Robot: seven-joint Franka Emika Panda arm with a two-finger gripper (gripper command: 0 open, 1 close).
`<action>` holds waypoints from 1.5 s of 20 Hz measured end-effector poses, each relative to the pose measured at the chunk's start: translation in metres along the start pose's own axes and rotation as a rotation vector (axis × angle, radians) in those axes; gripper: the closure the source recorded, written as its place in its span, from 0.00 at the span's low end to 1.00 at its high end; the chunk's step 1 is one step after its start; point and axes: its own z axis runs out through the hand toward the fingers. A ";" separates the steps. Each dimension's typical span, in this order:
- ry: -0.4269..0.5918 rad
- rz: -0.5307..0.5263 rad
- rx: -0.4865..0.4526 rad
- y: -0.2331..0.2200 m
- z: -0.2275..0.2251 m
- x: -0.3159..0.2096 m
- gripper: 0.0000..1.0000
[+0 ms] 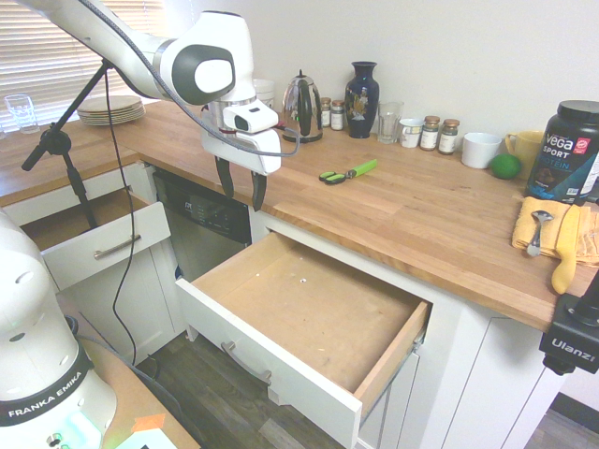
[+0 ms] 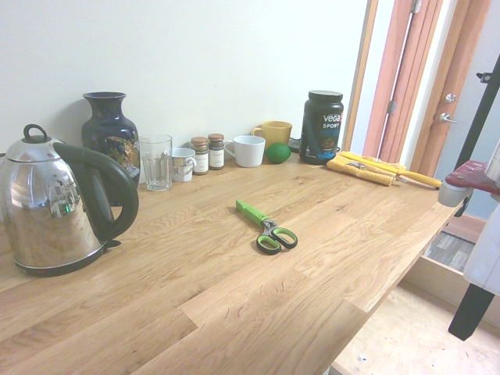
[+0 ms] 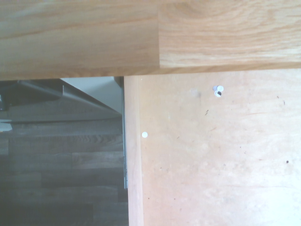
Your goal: Put scissor in the drawer
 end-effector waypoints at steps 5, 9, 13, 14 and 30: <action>0.021 -0.005 0.002 -0.005 0.003 0.010 0.00; 0.038 0.019 0.003 -0.035 0.007 0.047 0.00; 0.055 0.029 0.005 -0.081 0.016 0.082 0.00; 0.060 0.032 0.008 -0.093 0.018 0.090 0.00; 0.092 0.088 0.007 -0.235 0.030 0.205 0.00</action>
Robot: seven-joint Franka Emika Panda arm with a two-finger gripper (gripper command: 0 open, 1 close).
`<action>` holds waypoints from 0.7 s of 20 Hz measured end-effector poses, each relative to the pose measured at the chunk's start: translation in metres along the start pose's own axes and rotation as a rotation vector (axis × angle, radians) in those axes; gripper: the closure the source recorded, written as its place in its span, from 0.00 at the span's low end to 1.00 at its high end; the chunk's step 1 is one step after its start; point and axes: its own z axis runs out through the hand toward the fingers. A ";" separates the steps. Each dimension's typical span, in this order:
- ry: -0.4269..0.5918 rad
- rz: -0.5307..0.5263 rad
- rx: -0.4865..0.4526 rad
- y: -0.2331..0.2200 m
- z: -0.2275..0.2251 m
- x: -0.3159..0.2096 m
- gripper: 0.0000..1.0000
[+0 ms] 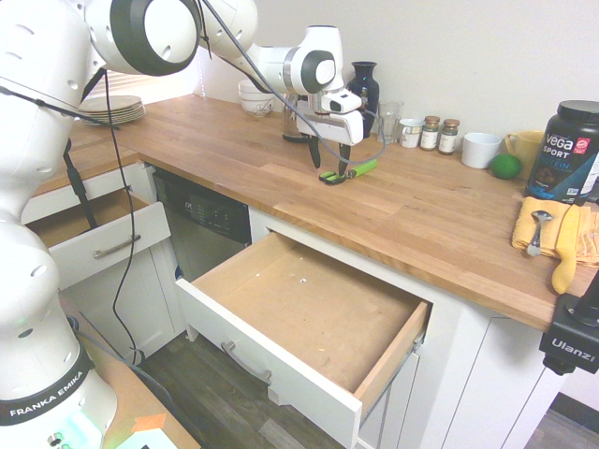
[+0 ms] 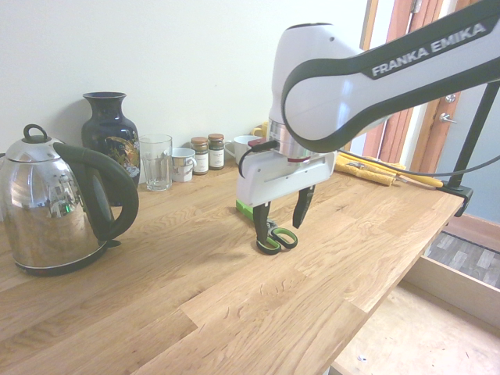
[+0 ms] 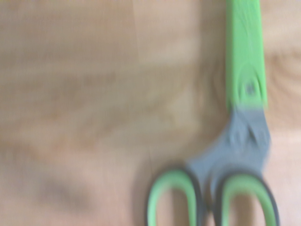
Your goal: Put scissor in the drawer
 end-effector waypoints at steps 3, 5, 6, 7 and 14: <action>0.000 0.007 -0.001 -0.017 -0.002 0.010 0.00; -0.001 0.017 -0.002 -0.024 -0.004 0.018 0.00; -0.003 0.023 -0.003 -0.026 -0.004 0.023 0.00; -0.005 0.028 -0.005 -0.028 -0.004 0.027 0.00; -0.012 0.040 -0.013 -0.039 0.006 0.033 0.00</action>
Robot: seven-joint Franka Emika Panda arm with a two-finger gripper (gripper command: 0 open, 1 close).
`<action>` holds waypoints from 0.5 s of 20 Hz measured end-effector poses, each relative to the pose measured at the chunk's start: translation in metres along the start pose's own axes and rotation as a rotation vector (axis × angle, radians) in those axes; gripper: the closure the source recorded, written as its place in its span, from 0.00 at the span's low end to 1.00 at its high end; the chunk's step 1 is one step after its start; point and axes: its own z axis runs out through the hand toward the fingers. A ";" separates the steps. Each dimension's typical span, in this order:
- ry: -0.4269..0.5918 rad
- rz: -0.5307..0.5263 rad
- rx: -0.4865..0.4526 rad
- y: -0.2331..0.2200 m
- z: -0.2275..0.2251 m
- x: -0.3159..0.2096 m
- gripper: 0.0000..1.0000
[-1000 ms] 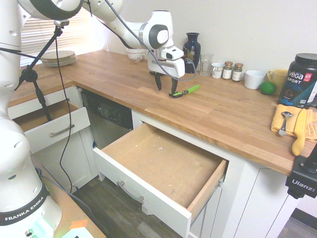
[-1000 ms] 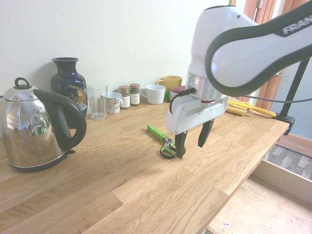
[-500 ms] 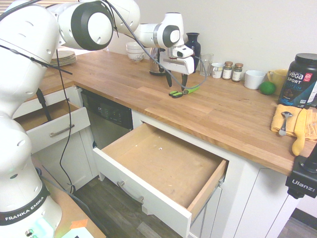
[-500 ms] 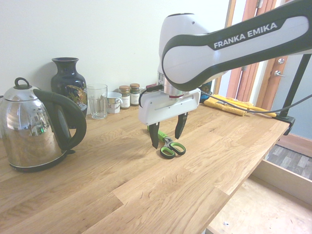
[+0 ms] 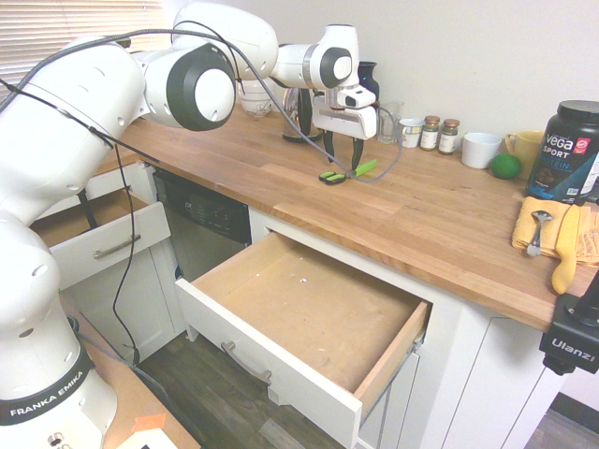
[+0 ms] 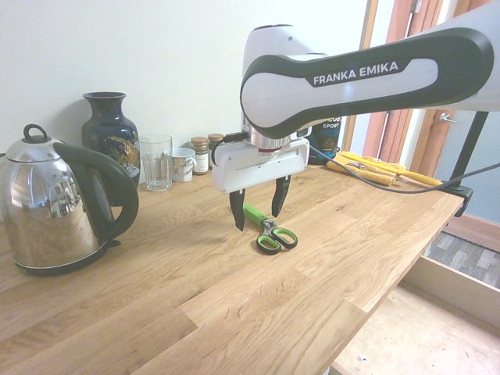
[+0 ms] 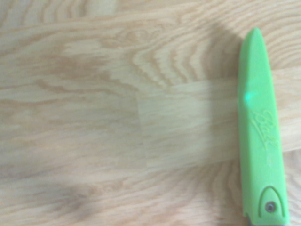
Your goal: Put scissor in the drawer
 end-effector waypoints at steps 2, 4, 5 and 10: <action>0.001 0.005 0.001 -0.001 -0.002 0.000 0.00; 0.000 0.012 0.001 0.000 -0.002 0.000 0.00; -0.002 0.017 0.001 0.000 -0.002 0.001 0.00; -0.006 0.033 0.000 0.005 -0.001 0.008 0.00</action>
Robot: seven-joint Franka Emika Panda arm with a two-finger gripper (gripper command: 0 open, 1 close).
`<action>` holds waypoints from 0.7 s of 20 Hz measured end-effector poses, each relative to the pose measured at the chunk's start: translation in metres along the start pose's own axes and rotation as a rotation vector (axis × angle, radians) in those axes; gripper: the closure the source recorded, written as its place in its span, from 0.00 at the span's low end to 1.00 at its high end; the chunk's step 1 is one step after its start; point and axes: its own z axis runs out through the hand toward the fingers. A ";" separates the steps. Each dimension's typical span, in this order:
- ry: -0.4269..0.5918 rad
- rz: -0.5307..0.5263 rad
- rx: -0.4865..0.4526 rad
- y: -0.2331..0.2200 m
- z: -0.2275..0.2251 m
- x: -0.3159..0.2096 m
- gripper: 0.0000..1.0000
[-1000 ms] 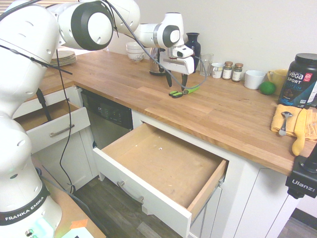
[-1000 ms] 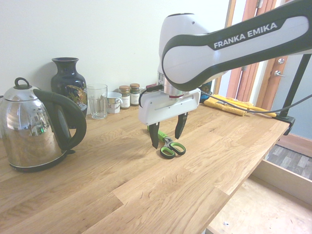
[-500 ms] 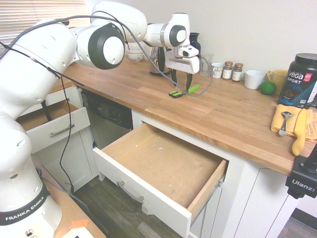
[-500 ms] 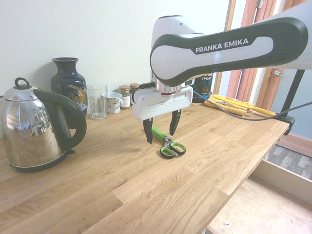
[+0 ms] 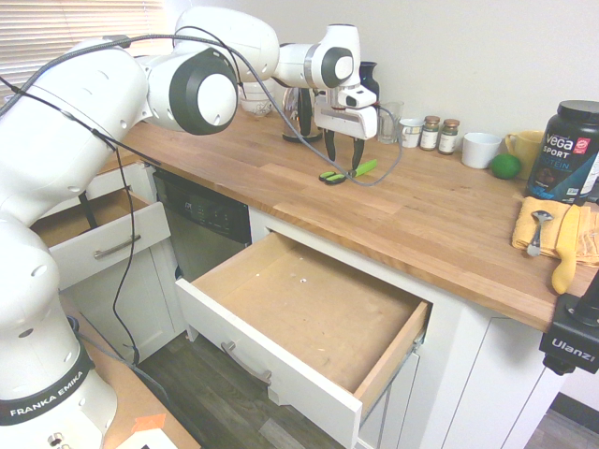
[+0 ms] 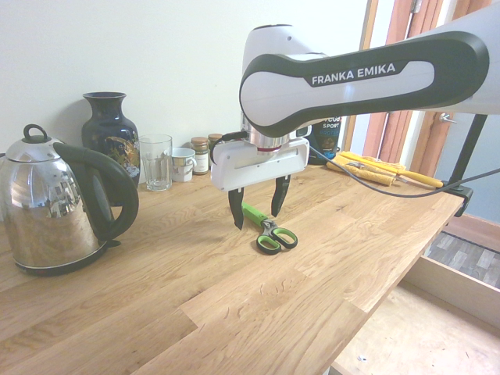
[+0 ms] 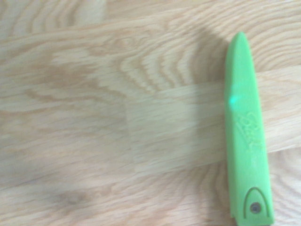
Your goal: Put scissor in the drawer
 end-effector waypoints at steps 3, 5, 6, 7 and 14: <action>-0.007 0.001 -0.009 0.002 0.006 0.000 0.00; -0.013 0.004 -0.014 0.003 0.010 0.000 0.00; -0.015 0.005 -0.015 0.004 0.013 0.000 0.00; -0.017 0.007 -0.016 0.005 0.016 0.001 0.00; -0.024 0.018 -0.017 0.011 0.025 0.005 1.00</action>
